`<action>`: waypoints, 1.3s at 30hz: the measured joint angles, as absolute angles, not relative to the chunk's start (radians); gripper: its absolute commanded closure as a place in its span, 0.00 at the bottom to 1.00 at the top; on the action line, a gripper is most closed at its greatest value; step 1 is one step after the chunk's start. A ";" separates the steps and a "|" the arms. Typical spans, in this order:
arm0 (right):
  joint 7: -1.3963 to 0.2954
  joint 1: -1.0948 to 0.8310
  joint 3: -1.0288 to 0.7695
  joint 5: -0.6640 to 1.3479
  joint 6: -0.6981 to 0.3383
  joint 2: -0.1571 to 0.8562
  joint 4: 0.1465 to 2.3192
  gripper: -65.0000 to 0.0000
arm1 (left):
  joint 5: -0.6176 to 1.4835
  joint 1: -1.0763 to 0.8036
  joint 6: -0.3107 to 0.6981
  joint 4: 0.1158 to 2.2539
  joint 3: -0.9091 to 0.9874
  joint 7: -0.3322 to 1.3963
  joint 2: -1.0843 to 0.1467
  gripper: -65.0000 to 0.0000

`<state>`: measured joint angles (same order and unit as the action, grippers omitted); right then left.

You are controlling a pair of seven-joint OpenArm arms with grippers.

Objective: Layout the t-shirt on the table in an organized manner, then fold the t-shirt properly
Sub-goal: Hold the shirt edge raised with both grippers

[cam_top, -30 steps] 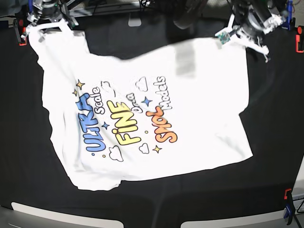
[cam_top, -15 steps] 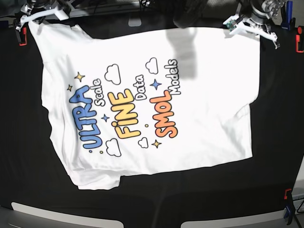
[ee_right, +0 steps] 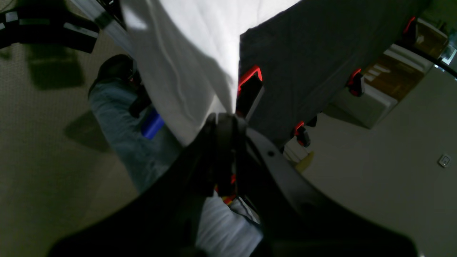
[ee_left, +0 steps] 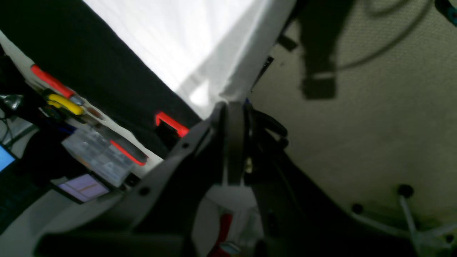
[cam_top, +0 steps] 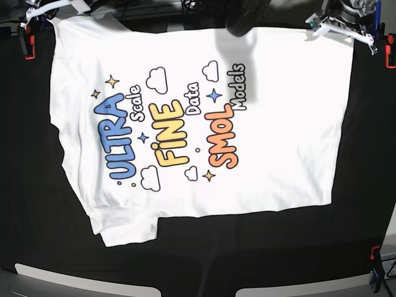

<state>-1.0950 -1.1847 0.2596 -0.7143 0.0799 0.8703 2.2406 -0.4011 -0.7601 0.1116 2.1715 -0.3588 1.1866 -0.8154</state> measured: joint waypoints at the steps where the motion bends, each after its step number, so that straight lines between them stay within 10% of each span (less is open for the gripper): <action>1: -1.095 -1.189 0.260 -0.714 0.080 0.870 2.241 1.00 | -0.401 -0.772 0.112 2.172 -0.359 1.186 -0.815 1.00; 35: -1.037 -1.294 0.258 -0.642 0.125 0.873 2.286 1.00 | -0.401 -0.806 0.112 2.173 -0.358 1.208 -0.815 1.00; 39: -0.957 -1.282 0.258 -0.440 0.038 0.872 2.225 0.73 | -0.401 -0.806 0.112 2.173 -0.358 1.208 -0.815 1.00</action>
<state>-0.9569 -1.2816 0.2581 -0.4397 0.0380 0.8719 2.2250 -0.4011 -0.8062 0.1116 2.1731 -0.3580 1.2083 -0.8154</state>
